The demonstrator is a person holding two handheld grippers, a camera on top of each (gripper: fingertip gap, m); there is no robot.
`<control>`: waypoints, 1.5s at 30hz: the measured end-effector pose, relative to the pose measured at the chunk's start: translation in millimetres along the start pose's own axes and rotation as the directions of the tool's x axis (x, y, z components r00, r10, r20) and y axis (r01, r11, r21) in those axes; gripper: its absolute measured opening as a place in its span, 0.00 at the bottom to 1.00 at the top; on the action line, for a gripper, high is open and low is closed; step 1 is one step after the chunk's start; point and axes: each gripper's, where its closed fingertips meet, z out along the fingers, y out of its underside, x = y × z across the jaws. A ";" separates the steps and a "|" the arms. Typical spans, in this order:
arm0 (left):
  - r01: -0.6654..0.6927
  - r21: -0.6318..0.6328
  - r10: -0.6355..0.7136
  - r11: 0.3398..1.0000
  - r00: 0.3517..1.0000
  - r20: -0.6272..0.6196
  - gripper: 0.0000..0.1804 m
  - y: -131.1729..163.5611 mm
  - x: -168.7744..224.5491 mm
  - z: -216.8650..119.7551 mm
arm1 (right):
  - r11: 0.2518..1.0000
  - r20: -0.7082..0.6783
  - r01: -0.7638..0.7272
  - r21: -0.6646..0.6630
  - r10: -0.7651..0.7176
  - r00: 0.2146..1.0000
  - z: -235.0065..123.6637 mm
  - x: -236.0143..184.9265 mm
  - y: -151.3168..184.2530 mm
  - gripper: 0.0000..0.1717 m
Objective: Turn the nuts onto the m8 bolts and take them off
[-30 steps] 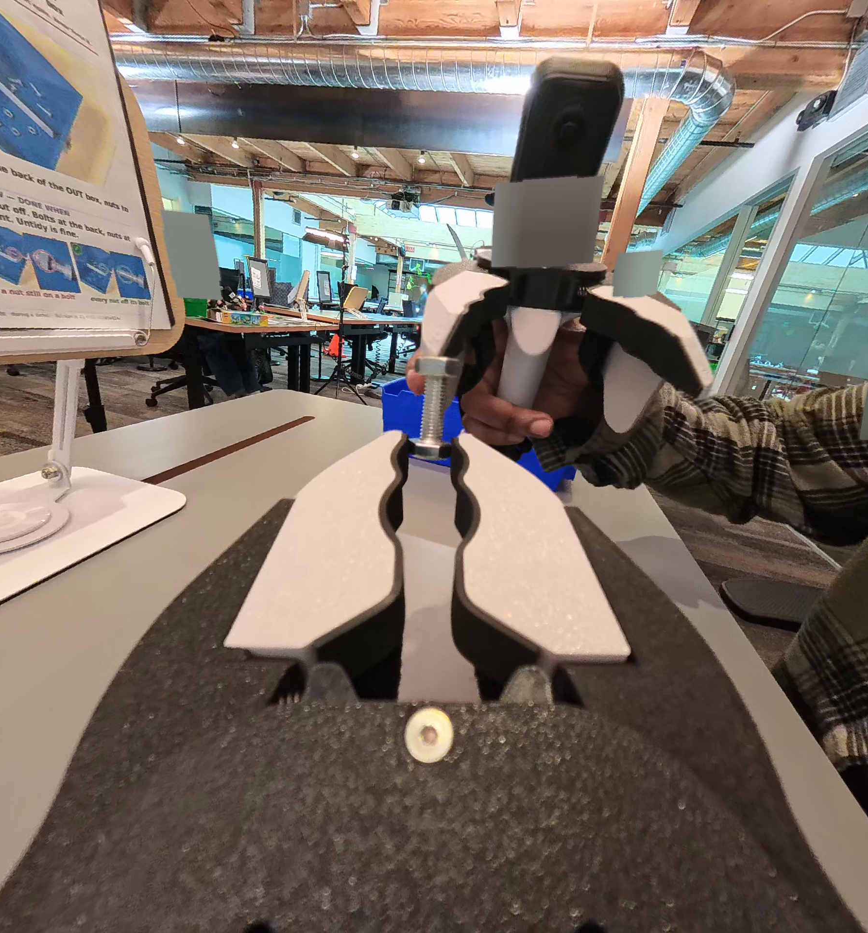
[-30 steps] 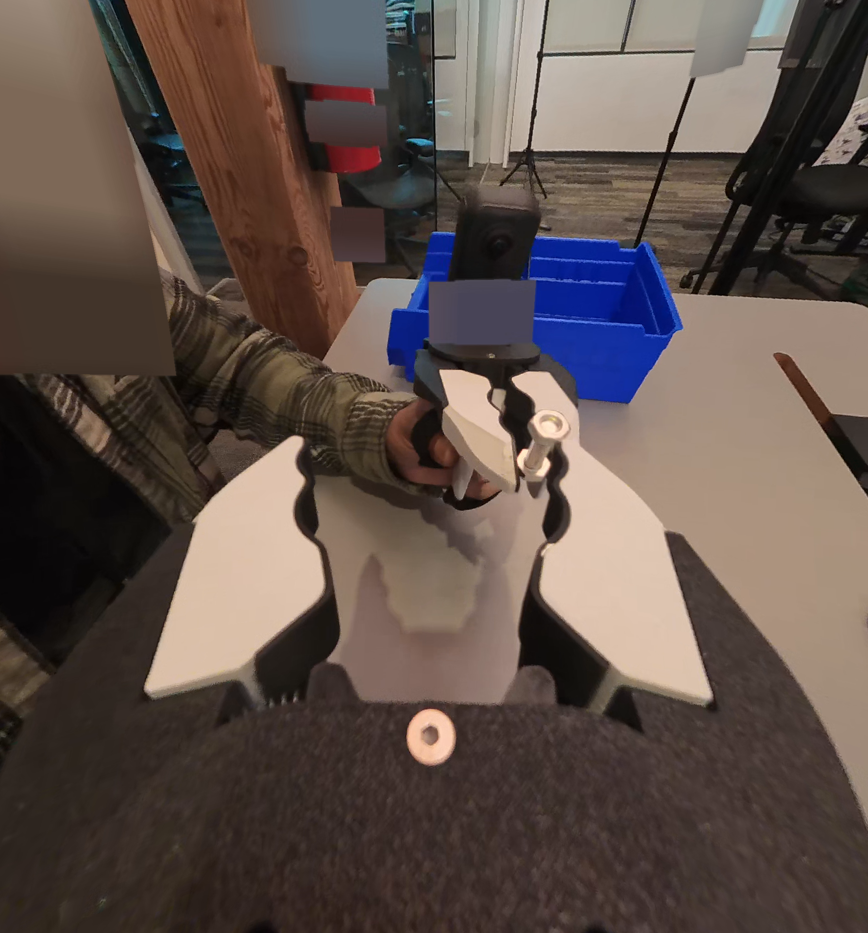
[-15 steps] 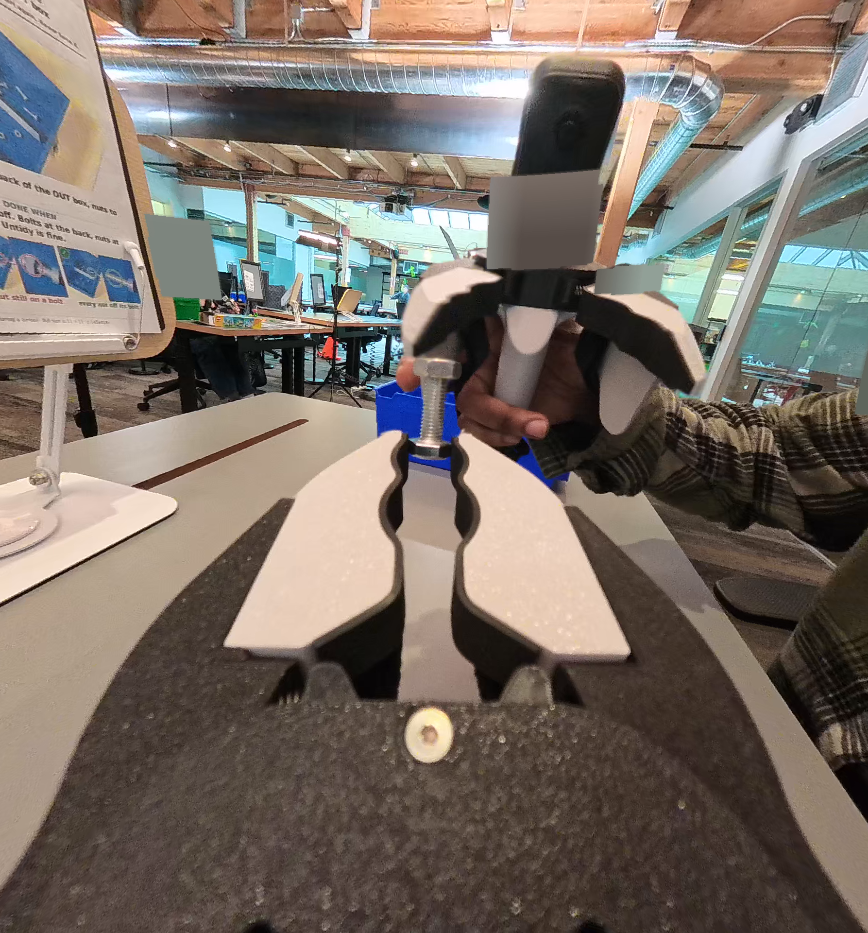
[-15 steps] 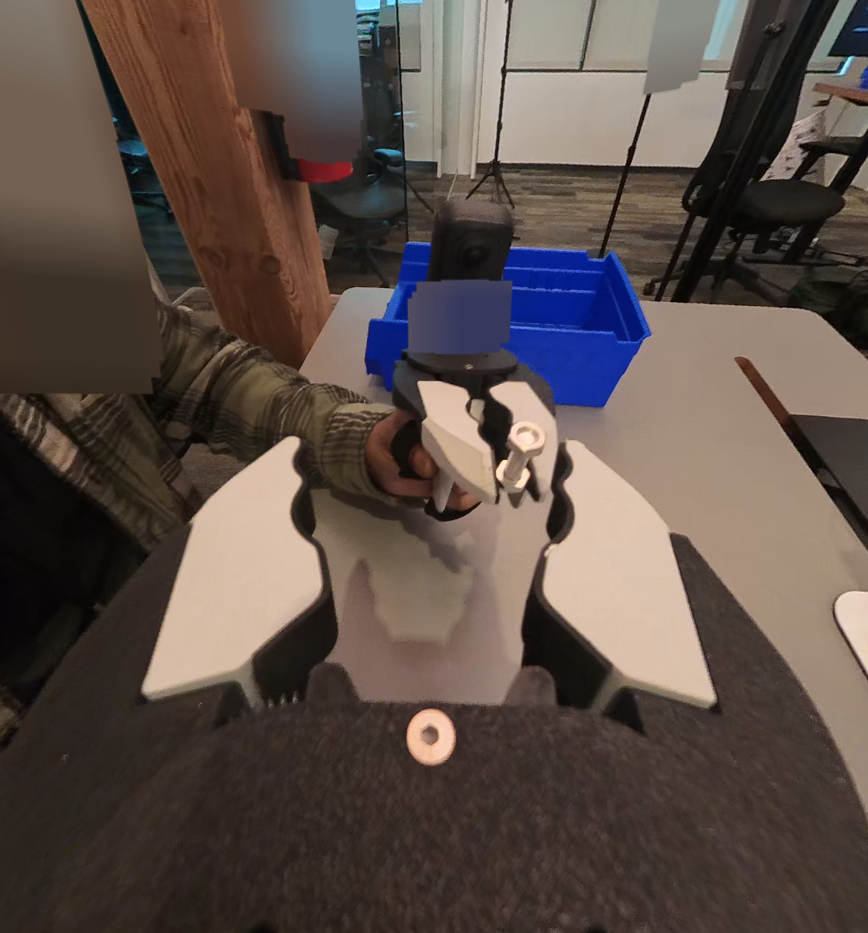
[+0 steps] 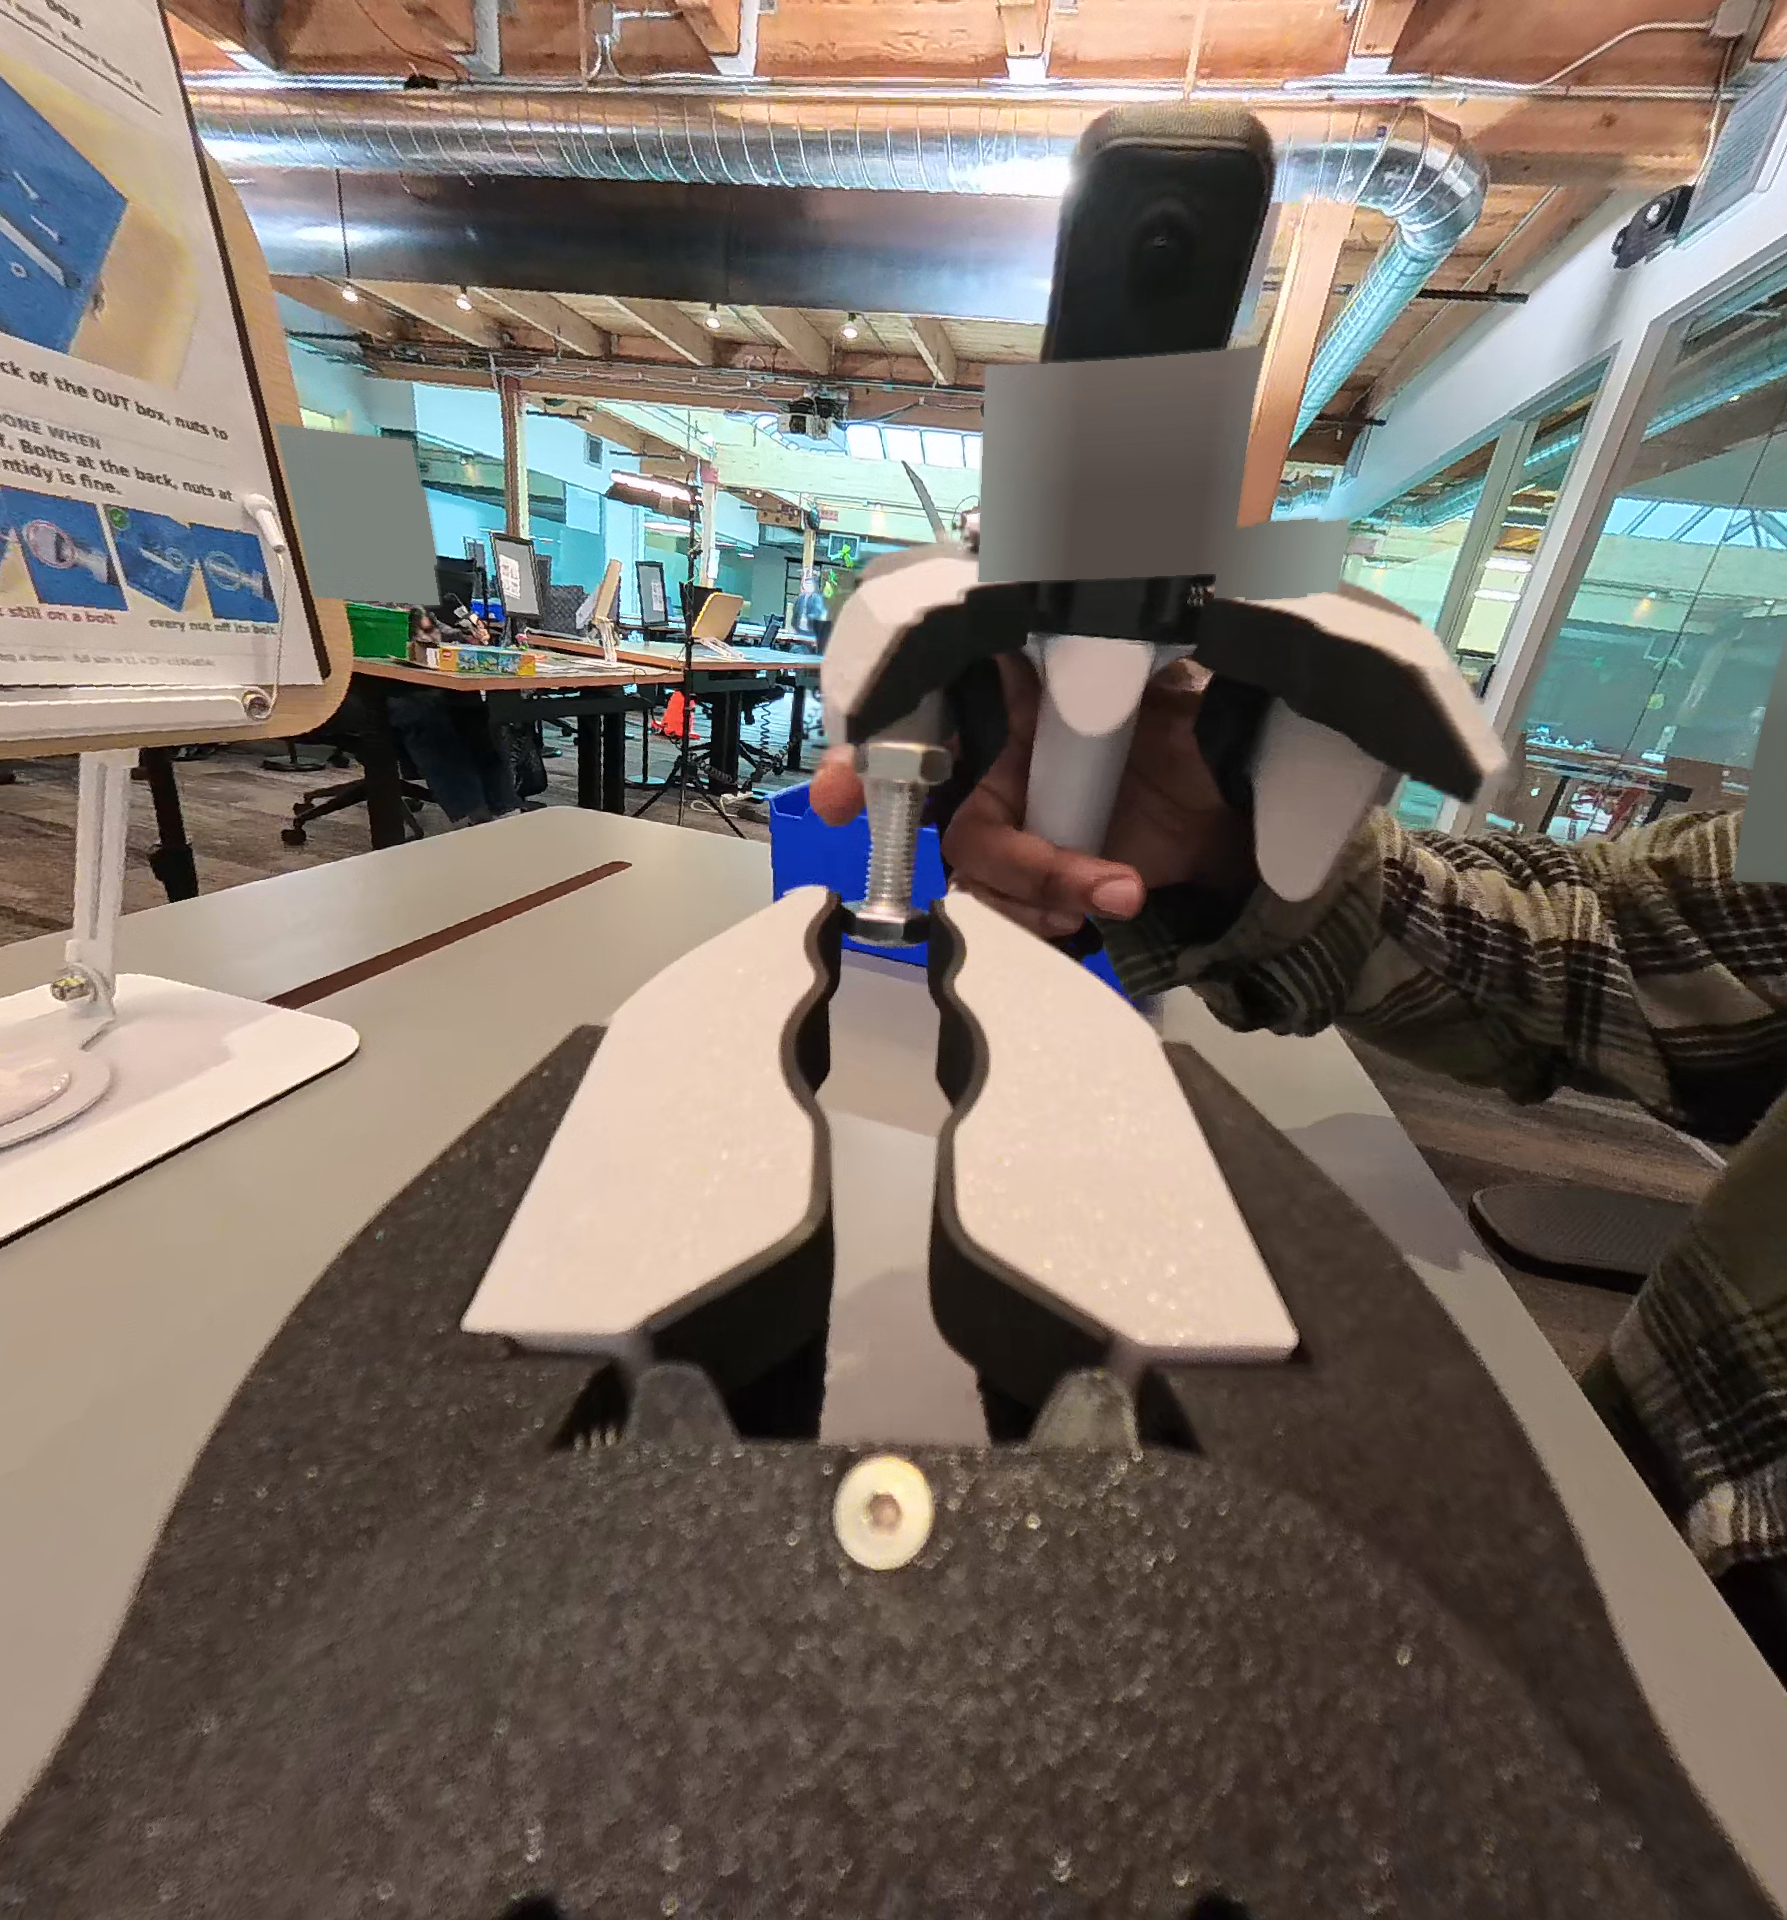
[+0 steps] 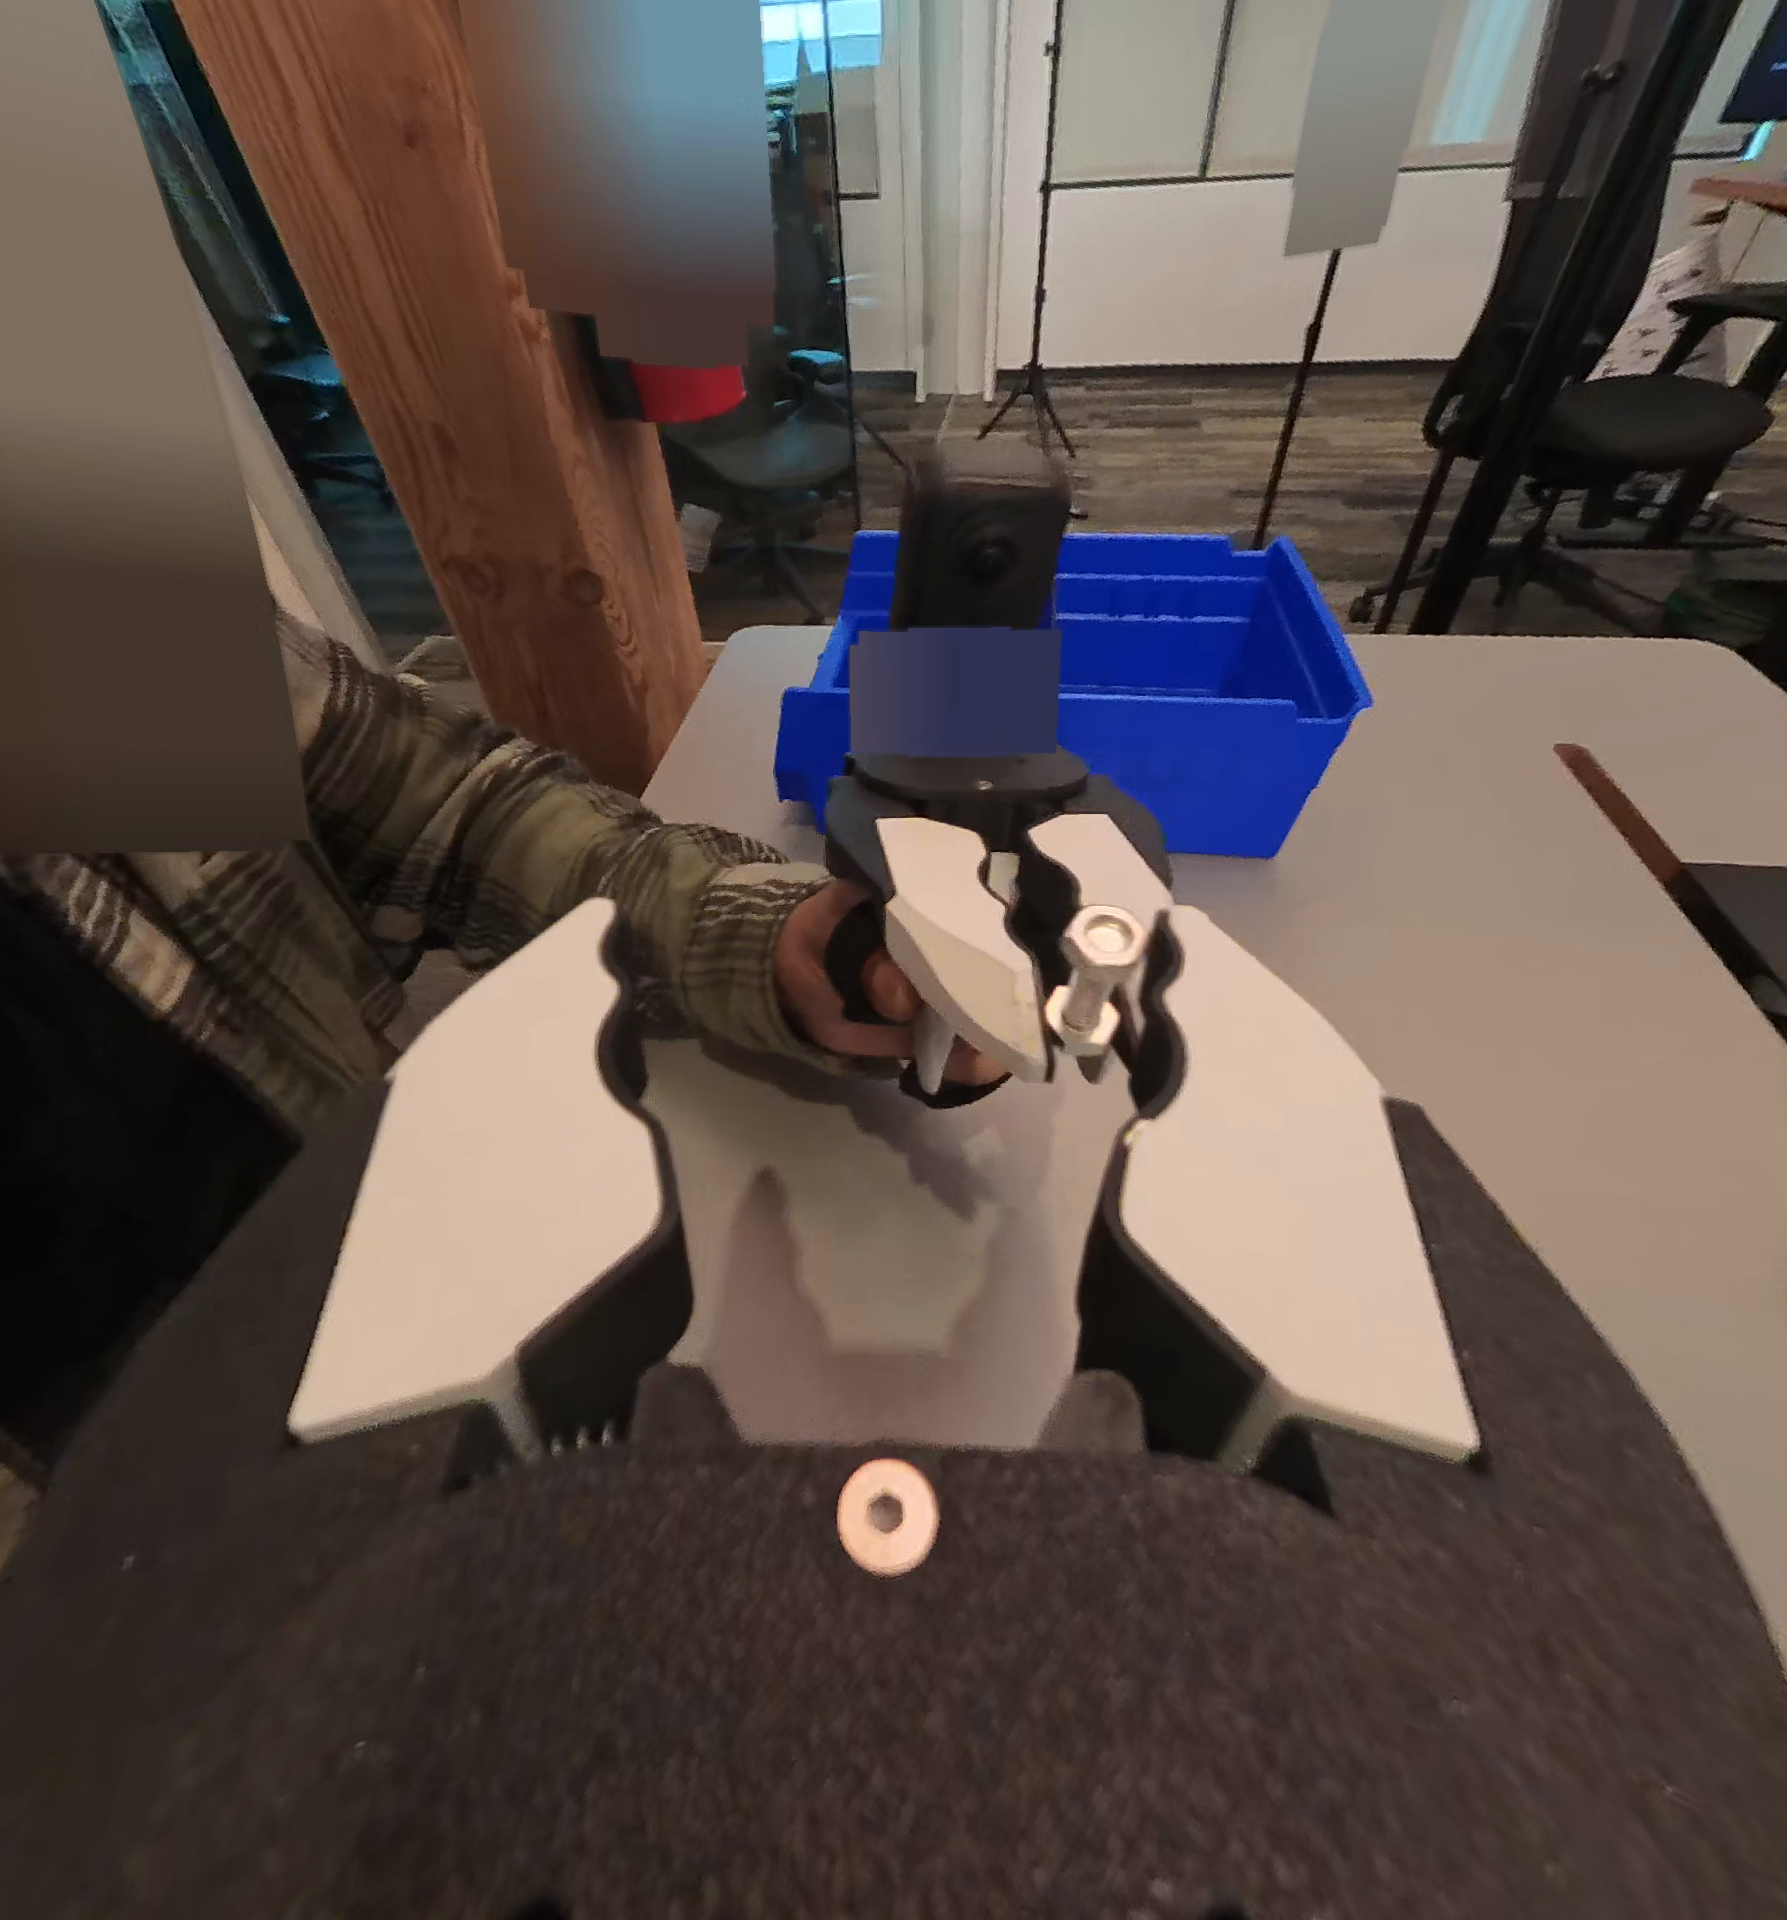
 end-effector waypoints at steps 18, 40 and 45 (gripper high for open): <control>0.015 0.010 -0.015 1.000 1.000 0.001 0.08 -1.5 -1.7 -1.4 | 0.998 -0.105 -0.031 0.050 0.036 0.994 -10.9 -1.8 13.5 0.55; 0.007 -0.003 -0.007 1.000 1.000 0.006 0.08 0.9 -0.4 0.5 | 0.991 -0.145 -0.050 0.127 0.069 0.987 -9.3 -11.4 9.8 0.54; 0.000 -0.013 0.000 1.000 1.000 -0.010 0.08 3.5 4.8 4.4 | 0.983 -0.129 -0.093 0.159 0.115 0.985 -2.0 0.6 3.3 0.55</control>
